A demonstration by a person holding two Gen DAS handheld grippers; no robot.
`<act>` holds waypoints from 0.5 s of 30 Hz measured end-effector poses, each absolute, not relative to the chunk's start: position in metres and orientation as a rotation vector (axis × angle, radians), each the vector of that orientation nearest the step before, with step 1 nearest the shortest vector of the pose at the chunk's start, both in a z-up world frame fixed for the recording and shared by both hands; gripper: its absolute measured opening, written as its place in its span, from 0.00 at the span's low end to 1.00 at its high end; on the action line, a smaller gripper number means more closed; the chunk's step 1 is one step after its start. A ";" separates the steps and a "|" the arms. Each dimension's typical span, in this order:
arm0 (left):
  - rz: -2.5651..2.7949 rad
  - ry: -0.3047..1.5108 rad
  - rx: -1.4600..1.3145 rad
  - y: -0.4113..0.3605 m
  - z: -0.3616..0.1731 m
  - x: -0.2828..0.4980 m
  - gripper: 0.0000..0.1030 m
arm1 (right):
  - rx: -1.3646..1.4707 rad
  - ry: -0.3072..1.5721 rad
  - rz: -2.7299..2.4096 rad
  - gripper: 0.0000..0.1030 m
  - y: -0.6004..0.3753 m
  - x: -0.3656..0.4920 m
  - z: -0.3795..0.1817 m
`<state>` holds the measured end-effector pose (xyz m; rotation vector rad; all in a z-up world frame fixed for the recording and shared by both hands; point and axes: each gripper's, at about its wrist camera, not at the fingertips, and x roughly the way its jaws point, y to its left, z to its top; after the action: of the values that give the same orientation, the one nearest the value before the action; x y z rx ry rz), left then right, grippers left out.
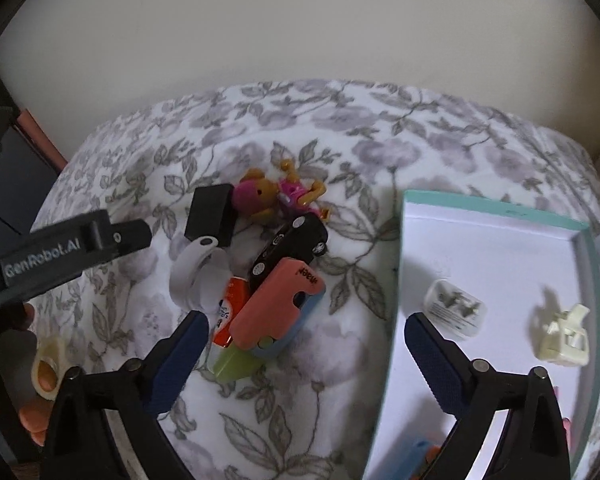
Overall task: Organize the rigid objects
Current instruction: 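Withdraw both grippers from the tray toward the item pile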
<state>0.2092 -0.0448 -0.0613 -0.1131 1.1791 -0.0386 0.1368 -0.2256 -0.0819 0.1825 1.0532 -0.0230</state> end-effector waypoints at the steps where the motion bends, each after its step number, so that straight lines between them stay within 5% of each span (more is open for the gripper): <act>1: -0.044 1.183 -0.108 -0.047 -0.063 0.210 0.96 | 0.193 1.059 -0.018 0.94 -0.226 0.138 -0.084; 15: -0.148 1.238 -0.046 -0.080 -0.086 0.215 0.77 | 0.275 1.100 0.017 0.79 -0.227 0.156 -0.110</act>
<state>0.2151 -0.0803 -0.0856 -0.0461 1.2381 -0.1481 0.1563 -0.2267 -0.1099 0.2752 1.0996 0.0166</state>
